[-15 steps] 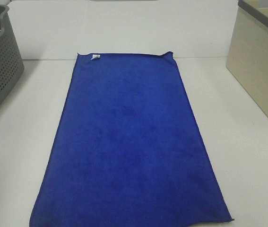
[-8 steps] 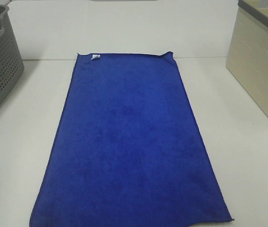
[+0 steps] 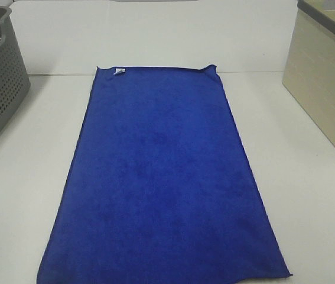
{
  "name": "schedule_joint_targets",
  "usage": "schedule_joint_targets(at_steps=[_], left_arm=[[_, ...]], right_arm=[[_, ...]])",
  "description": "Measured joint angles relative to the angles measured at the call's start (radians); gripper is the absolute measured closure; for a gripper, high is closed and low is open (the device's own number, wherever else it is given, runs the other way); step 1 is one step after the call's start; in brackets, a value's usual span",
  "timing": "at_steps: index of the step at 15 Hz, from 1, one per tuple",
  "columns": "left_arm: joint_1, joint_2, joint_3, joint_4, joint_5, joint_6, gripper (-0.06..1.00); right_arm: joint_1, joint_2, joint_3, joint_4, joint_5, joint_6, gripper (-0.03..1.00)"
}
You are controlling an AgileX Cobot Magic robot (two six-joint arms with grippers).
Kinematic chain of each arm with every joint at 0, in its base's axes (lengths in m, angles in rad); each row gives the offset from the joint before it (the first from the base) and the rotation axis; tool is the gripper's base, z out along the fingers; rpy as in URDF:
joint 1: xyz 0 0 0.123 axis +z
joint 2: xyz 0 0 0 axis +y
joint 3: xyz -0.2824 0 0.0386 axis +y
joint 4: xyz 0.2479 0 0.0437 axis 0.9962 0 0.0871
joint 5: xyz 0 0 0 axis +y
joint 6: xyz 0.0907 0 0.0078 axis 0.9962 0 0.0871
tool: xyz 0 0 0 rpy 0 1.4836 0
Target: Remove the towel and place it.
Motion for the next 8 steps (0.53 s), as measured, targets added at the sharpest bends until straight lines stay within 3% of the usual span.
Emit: schedule_joint_targets(at_steps=[8], left_arm=[[0.0, -0.002, 0.006, -0.003, -0.013, -0.005, 0.06]], right_arm=[[0.0, 0.0, 0.0, 0.0, -0.009, 0.0, 0.17]])
